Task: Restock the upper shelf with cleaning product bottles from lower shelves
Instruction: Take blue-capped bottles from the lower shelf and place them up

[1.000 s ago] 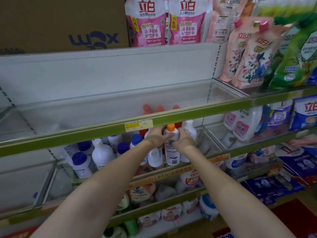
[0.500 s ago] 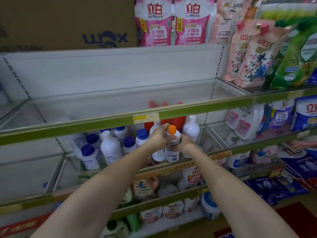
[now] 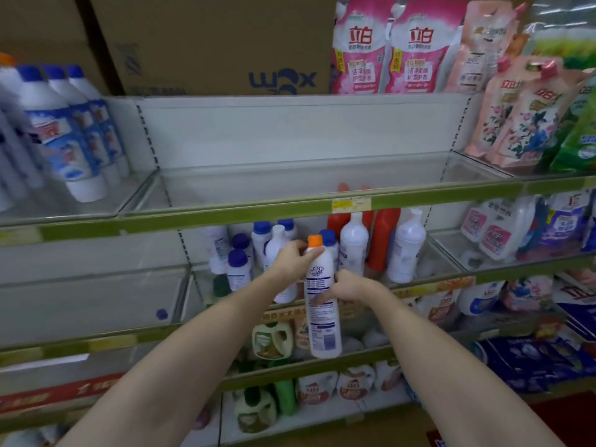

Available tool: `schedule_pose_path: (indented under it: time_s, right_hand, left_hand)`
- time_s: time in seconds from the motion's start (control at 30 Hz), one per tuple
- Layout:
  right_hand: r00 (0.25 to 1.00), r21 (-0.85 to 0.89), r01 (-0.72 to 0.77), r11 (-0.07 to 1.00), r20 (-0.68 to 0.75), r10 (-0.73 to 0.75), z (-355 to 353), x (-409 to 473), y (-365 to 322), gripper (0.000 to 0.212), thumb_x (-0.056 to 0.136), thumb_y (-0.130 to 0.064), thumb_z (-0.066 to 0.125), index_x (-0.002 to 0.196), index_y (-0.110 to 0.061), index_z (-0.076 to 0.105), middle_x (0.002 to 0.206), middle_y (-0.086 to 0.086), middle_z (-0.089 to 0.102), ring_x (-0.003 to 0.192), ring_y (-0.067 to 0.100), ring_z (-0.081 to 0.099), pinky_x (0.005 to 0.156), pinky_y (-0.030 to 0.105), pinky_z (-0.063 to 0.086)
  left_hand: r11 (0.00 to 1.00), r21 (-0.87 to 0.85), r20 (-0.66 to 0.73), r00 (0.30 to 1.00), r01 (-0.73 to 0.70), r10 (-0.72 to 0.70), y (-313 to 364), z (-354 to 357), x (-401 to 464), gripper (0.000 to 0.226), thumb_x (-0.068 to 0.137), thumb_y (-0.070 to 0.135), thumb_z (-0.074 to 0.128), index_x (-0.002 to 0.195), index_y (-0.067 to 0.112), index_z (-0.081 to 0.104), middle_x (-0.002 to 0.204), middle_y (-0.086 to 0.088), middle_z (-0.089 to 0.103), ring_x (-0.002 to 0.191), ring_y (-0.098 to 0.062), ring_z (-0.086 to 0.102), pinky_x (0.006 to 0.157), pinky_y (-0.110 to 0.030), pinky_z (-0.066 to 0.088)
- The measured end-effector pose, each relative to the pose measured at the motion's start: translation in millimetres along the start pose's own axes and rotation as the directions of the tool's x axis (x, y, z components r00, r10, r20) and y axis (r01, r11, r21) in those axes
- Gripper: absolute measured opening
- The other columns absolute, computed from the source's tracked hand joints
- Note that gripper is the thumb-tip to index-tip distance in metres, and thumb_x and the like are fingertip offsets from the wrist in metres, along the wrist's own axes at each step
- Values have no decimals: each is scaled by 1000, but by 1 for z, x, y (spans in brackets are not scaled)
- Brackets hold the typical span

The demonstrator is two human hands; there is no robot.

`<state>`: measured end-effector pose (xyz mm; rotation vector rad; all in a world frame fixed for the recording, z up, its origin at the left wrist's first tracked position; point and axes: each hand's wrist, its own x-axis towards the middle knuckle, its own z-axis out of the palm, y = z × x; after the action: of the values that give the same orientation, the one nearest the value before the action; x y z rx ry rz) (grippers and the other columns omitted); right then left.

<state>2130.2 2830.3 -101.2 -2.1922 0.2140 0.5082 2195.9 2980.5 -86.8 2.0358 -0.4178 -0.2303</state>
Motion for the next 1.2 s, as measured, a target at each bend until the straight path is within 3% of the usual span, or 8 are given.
schedule_pose_path:
  time_s: [0.1, 0.23, 0.3, 0.43, 0.6, 0.7, 0.87, 1.2]
  right_hand:
    - [1000, 43, 6, 999, -5, -6, 39, -5, -22, 35, 76, -31, 86, 105, -21, 69, 101, -4, 73, 92, 16, 69, 87, 36, 56]
    - [997, 55, 63, 996, -55, -60, 89, -11, -50, 36, 74, -39, 85, 105, -25, 70, 101, -3, 75, 94, 18, 71, 92, 44, 56]
    - [989, 13, 118, 993, -87, -116, 114, -12, -67, 32, 75, -41, 83, 102, -27, 70, 99, -4, 75, 93, 16, 71, 91, 45, 57]
    - [960, -292, 170, 941, -166, -225, 157, -15, -105, 38, 74, -48, 79, 106, -31, 70, 98, -4, 73, 90, 17, 68, 75, 37, 57]
    - [944, -421, 154, 894, -205, -259, 197, -13, -134, 52, 68, -63, 72, 107, -28, 71, 96, -3, 74, 84, 17, 67, 75, 42, 59]
    - [951, -345, 205, 916, -151, -270, 206, -13, -148, 51, 70, -64, 72, 108, -30, 69, 94, -5, 73, 84, 16, 67, 79, 43, 59]
    - [953, -152, 304, 941, 31, -303, 208, -20, -173, 49, 74, -44, 82, 117, -33, 62, 106, -7, 70, 97, 13, 65, 84, 35, 54]
    - [968, 354, 147, 924, 141, -208, 215, -16, -205, 47, 78, -2, 73, 122, -14, 62, 110, 8, 74, 102, 26, 71, 77, 36, 57]
  left_hand:
    - [991, 105, 6, 997, 78, -79, -17, -35, -22, 40, 100, 46, 52, 85, 10, 57, 73, -8, 62, 61, -19, 61, 49, -26, 51]
    - [970, 194, -13, 989, 147, -147, -38, -75, -49, 46, 101, 55, 40, 102, 12, 54, 102, -15, 67, 70, -27, 62, 48, -29, 45]
    - [968, 119, -9, 975, 220, -221, -48, -92, -61, 52, 96, 60, 48, 116, 11, 50, 114, -13, 63, 81, -27, 61, 51, -28, 44]
    - [957, 9, -62, 955, 291, -290, -71, -116, -84, 121, 49, 89, 64, 135, 7, 45, 117, -7, 65, 100, -24, 64, 80, -38, 56]
    - [960, 102, -184, 953, 260, -239, -89, -142, -103, 60, 76, 54, 73, 114, 12, 54, 106, -8, 65, 90, -23, 61, 70, -31, 46]
    - [967, 100, -251, 947, 233, -202, -92, -163, -115, 46, 81, 50, 70, 104, 14, 53, 99, -6, 63, 89, -24, 62, 69, -31, 46]
    - [976, 70, -339, 926, 204, -169, -86, -200, -130, 71, 63, 75, 60, 105, 18, 57, 96, -4, 67, 85, -23, 66, 80, -44, 57]
    - [904, 286, -348, 913, 318, -211, -58, -253, -143, 105, 47, 100, 47, 110, 17, 56, 92, -2, 68, 81, -21, 67, 79, -39, 58]
